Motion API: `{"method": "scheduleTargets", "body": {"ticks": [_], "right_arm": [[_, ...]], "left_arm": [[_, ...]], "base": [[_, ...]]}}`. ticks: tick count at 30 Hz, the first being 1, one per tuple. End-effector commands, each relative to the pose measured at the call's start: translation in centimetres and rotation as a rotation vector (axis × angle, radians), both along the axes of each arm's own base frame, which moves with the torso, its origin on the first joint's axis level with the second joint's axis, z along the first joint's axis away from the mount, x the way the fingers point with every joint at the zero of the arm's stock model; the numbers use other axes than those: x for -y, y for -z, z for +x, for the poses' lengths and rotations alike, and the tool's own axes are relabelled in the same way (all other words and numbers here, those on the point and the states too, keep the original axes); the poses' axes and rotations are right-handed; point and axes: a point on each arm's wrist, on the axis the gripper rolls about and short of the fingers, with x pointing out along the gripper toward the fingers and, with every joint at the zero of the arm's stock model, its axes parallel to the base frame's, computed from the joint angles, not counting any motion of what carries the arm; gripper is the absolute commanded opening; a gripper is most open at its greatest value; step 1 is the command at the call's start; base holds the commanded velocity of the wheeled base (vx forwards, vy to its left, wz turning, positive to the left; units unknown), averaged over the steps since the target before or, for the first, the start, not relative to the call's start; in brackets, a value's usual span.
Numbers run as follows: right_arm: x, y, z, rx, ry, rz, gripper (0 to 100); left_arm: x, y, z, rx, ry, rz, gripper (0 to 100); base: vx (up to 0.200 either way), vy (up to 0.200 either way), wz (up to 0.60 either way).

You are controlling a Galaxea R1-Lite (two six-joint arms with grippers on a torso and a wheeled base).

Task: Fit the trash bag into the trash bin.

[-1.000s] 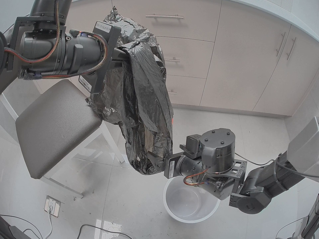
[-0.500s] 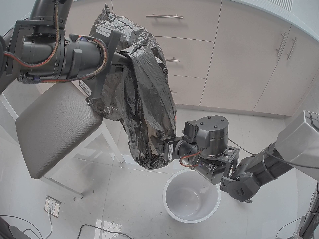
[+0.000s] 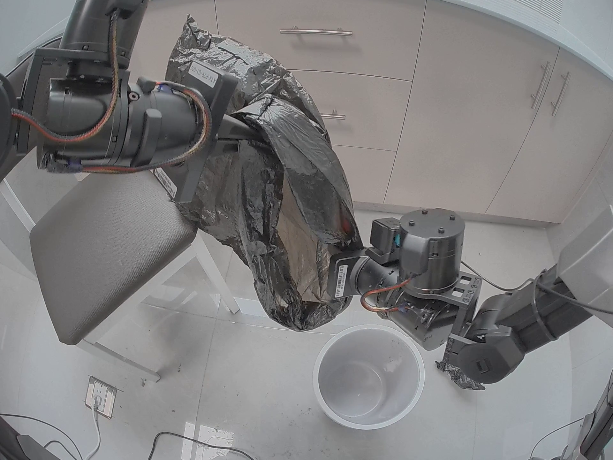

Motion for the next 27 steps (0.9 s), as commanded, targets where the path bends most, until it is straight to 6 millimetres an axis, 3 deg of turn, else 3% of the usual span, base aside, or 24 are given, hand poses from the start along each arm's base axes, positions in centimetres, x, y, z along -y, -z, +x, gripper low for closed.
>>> {"method": "scheduleTargets", "body": {"ticks": [1,7,10,11,14,21,27], "right_arm": [[2.6,-3.3,-2.3,0.038,-0.012,0.041,0],[7.5,-6.4,-6.1,0.033,-0.105,0.066,0],[10.4,-8.2,-8.9,0.011,-0.119,0.094,0],[10.4,-8.2,-8.9,0.011,-0.119,0.094,0],[13.3,-9.7,-12.4,-0.03,-0.136,0.138,0],[16.3,-8.0,-17.2,-0.158,-0.198,0.102,0],[16.9,-5.1,-18.0,-0.249,-0.193,0.081,0]], "left_arm": [[0.4,1.9,-0.5,0.024,0.071,0.136,0],[1.4,3.2,-3.0,0.116,0.24,0.302,0],[2.3,3.2,-4.1,0.18,0.327,0.36,0],[2.3,3.2,-4.1,0.18,0.327,0.36,0],[3.6,3.3,-5.0,0.23,0.412,0.398,0],[6.2,5.2,-5.1,0.223,0.505,0.464,0],[7.4,6.7,-4.6,0.177,0.538,0.479,0]], "base": [[0.0,0.0,0.0],[0.0,0.0,0.0],[0.0,0.0,0.0],[0.0,0.0,0.0],[0.0,0.0,0.0],[0.0,0.0,0.0],[0.0,0.0,0.0]]}}
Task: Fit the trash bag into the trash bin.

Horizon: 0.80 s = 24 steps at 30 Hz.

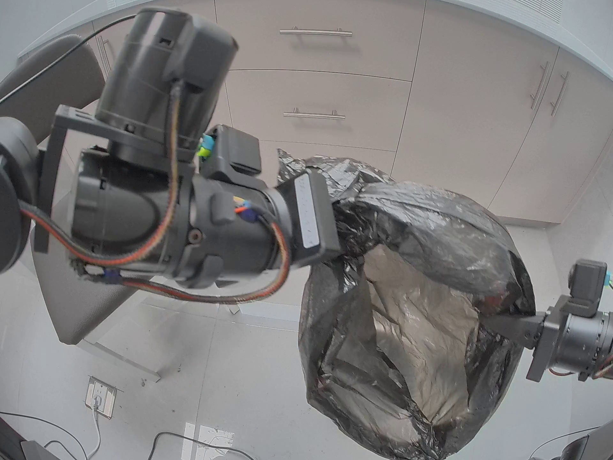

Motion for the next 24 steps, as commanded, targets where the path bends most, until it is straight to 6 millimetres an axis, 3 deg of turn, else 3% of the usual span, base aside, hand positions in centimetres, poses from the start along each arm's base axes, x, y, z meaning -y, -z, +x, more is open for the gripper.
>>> {"method": "scheduleTargets", "body": {"ticks": [1,13,24], "right_arm": [[1.8,2.0,-2.1,-0.036,-0.023,0.001,0],[-0.5,6.4,-0.3,-0.167,-0.058,-0.032,0],[-1.1,8.3,0.5,-0.206,-0.04,-0.058,0]], "left_arm": [[2.1,2.3,0.3,-0.055,0.059,0.054,0],[3.3,5.0,1.4,-0.165,0.083,0.084,0],[3.3,7.5,3.5,-0.244,0.109,0.077,0]], "base": [[0.0,0.0,0.0],[0.0,0.0,0.0],[0.0,0.0,0.0]]}}
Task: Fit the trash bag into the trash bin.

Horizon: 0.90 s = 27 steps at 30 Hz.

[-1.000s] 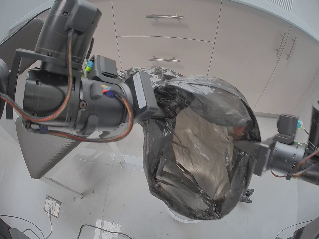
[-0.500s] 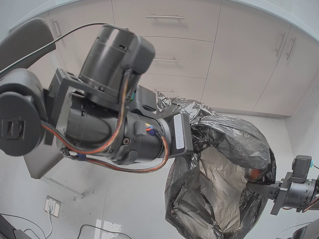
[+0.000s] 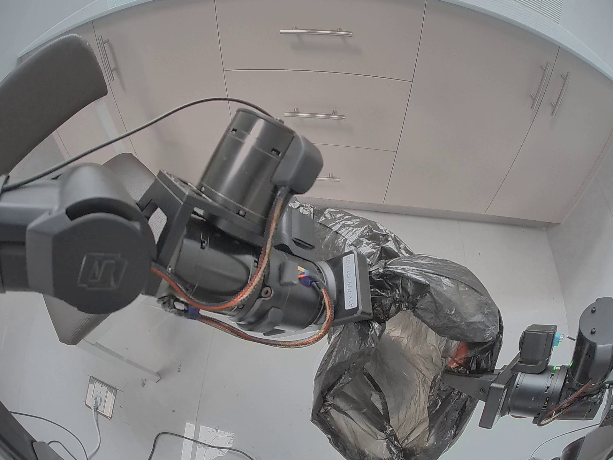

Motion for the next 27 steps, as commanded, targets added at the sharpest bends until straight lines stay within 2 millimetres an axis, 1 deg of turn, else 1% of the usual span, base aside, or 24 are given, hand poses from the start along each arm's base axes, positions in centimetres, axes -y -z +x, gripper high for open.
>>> {"method": "scheduleTargets", "body": {"ticks": [1,5,7,8,9,10,12,13,14,15,16,17,21,24,25,26,27], "right_arm": [[-0.2,1.5,0.6,-0.055,0.016,-0.056,0],[0.2,2.4,1.4,-0.072,0.053,-0.059,0],[0.4,2.8,2.2,-0.079,0.062,-0.04,0],[0.6,3.1,2.6,-0.086,0.068,-0.037,0],[0.6,3.1,2.6,-0.086,0.068,-0.037,0],[0.9,3.8,3.7,-0.099,0.083,-0.028,0],[0.9,4.2,4.4,-0.107,0.09,-0.023,0],[1.0,4.6,5.4,-0.113,0.098,-0.012,0],[1.0,4.6,5.4,-0.113,0.098,-0.012,0],[0.8,5.9,7.1,-0.117,0.091,-0.003,0],[0.7,6.1,7.2,-0.115,0.087,-0.005,0],[0.5,6.9,7.6,-0.109,0.076,-0.01,0],[0.1,9.6,7.7,-0.11,0.064,-0.031,0],[1.1,11.0,7.5,-0.106,0.097,-0.012,0],[1.5,11.9,7.8,-0.136,0.121,-0.027,0],[1.5,11.9,7.8,-0.136,0.121,-0.027,0],[1.7,13.4,8.0,-0.197,0.142,-0.055,0]], "left_arm": [[0.4,1.9,1.3,-0.037,-0.016,0.041,0],[0.9,3.8,2.4,-0.068,-0.03,0.078,0],[1.2,4.6,3.1,-0.068,-0.037,0.081,0],[1.2,4.9,3.5,-0.068,-0.043,0.079,0],[1.2,4.9,3.5,-0.068,-0.043,0.079,0],[1.2,5.6,4.3,-0.069,-0.058,0.08,0],[1.2,6.0,4.8,-0.07,-0.065,0.08,0],[1.2,6.5,5.2,-0.075,-0.07,0.084,0],[1.2,6.5,5.2,-0.075,-0.07,0.084,0],[1.2,7.4,5.8,-0.092,-0.071,0.086,0],[1.2,7.5,5.9,-0.096,-0.071,0.087,0],[1.1,7.8,6.2,-0.104,-0.07,0.083,0],[1.0,9.1,7.0,-0.143,-0.062,0.086,0],[0.7,10.0,7.8,-0.159,-0.063,0.074,0],[0.6,10.4,8.0,-0.164,-0.063,0.071,0],[0.6,10.4,8.0,-0.164,-0.063,0.071,0],[0.5,10.9,8.5,-0.17,-0.072,0.073,0]], "base": [[0.0,0.0,0.0],[0.0,0.0,0.0],[0.0,0.0,0.0],[0.0,0.0,0.0],[0.0,0.0,0.0],[0.0,0.0,0.0],[0.0,0.0,0.0],[0.0,0.0,0.0],[0.0,0.0,0.0],[0.0,0.0,0.0],[0.0,0.0,0.0],[0.0,0.0,0.0],[0.0,0.0,0.0],[0.0,0.0,0.0],[0.0,0.0,0.0],[0.0,0.0,0.0],[0.0,0.0,0.0]]}}
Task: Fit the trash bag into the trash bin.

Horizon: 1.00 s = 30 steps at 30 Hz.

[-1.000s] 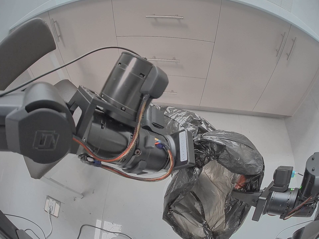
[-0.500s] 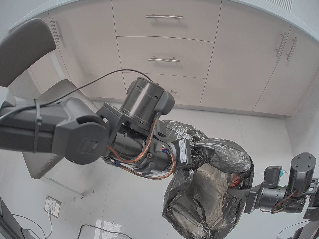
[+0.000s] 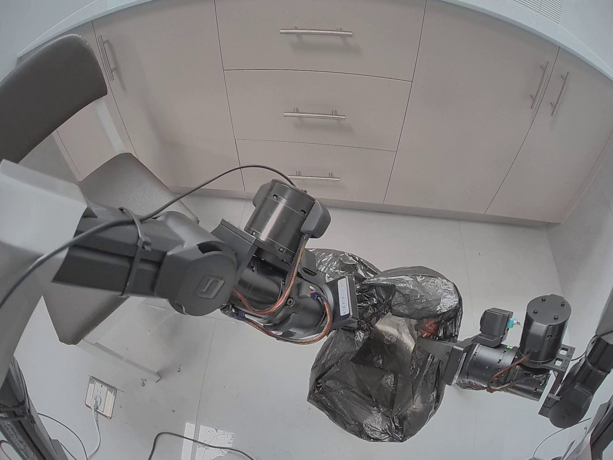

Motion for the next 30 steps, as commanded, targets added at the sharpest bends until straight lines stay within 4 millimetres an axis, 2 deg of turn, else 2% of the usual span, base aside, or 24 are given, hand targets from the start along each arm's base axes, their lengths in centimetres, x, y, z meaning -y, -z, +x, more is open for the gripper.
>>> {"method": "scheduleTargets", "body": {"ticks": [1,13,20,21,22,26,30], "right_arm": [[1.6,7.5,0.1,-0.29,0.065,-0.142,0],[1.9,8.2,0.6,-0.336,0.075,-0.107,0],[2.2,9.1,0.9,-0.357,0.084,-0.139,0],[2.2,9.1,0.9,-0.357,0.084,-0.139,0],[2.2,9.6,1.1,-0.36,0.08,-0.157,0],[2.0,10.9,1.6,-0.373,0.075,-0.191,0],[2.8,11.2,2.1,-0.372,0.113,-0.196,0]], "left_arm": [[-0.4,3.5,2.3,-0.064,-0.021,0.017,0],[0.4,4.5,2.3,-0.077,-0.018,0.04,0],[0.5,8.1,2.8,-0.09,-0.076,0.16,0],[0.5,8.1,2.8,-0.09,-0.076,0.16,0],[0.7,9.1,2.7,-0.093,-0.087,0.196,0],[0.4,10.5,2.8,-0.096,-0.111,0.252,0],[0.6,11.3,2.7,-0.082,-0.072,0.275,0]], "base": [[0.0,0.0,0.0],[0.0,0.0,0.0],[0.0,0.0,0.0],[0.0,0.0,0.0],[0.0,0.0,0.0],[0.0,0.0,0.0],[0.0,0.0,0.0]]}}
